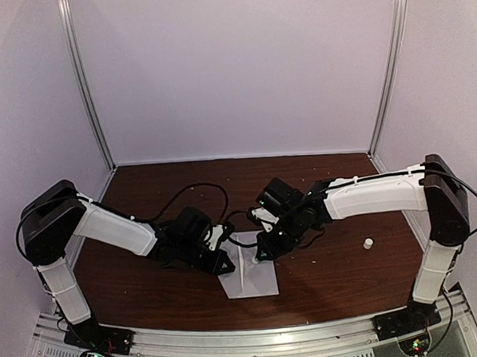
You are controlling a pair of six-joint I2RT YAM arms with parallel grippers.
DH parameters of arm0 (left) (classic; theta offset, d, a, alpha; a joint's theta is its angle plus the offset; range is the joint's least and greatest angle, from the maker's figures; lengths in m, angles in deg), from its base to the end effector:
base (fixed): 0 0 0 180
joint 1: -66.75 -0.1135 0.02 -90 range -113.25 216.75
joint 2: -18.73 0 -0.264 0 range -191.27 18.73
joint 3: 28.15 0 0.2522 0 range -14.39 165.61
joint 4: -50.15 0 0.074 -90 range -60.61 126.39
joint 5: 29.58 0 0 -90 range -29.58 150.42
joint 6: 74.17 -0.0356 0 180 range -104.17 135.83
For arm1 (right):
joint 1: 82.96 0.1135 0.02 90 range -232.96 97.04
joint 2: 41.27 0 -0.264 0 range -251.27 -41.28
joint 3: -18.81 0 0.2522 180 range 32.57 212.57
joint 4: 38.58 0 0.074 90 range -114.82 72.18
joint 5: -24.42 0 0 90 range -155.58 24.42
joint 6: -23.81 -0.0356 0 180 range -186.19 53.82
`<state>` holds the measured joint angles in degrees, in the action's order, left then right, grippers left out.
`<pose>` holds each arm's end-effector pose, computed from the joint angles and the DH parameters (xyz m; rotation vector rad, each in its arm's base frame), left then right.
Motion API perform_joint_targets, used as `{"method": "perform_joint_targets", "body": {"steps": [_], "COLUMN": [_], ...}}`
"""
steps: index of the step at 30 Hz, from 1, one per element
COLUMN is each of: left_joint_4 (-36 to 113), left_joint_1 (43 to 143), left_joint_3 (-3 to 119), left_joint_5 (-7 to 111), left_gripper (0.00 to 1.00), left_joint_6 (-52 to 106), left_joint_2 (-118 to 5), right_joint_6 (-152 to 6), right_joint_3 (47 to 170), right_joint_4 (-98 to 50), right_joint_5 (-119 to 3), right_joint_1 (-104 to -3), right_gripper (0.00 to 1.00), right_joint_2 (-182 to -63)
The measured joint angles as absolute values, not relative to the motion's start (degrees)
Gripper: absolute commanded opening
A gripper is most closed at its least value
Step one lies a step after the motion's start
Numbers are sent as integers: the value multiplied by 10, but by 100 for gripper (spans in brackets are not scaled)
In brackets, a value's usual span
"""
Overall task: Place the letter into the envelope and seal it
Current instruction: Paint the envelope at the center of the board.
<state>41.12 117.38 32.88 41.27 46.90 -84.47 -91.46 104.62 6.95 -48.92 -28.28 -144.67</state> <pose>0.2032 -0.2661 0.1173 0.6120 2.6134 -0.9591 0.2059 0.3082 0.1977 -0.8253 2.7493 0.7623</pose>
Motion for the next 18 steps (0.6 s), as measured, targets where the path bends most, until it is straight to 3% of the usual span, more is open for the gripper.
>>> {"method": "perform_joint_targets", "body": {"steps": [18], "left_joint_4": [411], "left_joint_1": [1174], "left_joint_3": [329], "left_joint_5": [414], "left_gripper": [9], "left_joint_6": [469], "left_joint_2": [-845], "right_joint_6": [-886], "right_joint_3": [1059], "right_joint_4": [73], "right_joint_5": [-500], "right_joint_1": [-310], "right_gripper": [0], "right_joint_2": [-1457]}}
